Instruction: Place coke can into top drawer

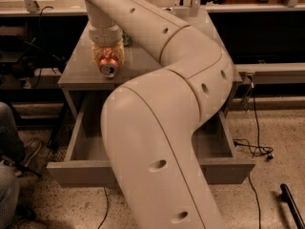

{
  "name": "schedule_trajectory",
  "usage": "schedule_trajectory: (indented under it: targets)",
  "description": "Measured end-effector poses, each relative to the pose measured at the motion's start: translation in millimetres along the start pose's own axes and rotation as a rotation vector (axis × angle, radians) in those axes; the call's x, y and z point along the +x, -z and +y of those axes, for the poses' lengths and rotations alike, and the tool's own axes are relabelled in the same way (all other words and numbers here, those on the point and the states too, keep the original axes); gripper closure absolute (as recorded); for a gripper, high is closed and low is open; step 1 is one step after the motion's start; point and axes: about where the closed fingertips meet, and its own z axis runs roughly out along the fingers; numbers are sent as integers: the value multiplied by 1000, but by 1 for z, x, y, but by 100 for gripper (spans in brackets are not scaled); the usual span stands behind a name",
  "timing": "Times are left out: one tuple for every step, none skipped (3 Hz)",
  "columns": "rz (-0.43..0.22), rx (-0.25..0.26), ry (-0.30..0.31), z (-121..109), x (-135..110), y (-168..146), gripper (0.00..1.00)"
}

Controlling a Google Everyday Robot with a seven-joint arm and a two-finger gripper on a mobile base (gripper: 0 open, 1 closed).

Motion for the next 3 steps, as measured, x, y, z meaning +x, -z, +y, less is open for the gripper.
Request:
schedule_trajectory:
  targets:
    - [-20, 26, -7, -13, 11, 17, 95]
    - [-38, 21, 56, -31, 38, 40, 100]
    - [-94, -22, 123, -50, 74, 70, 100]
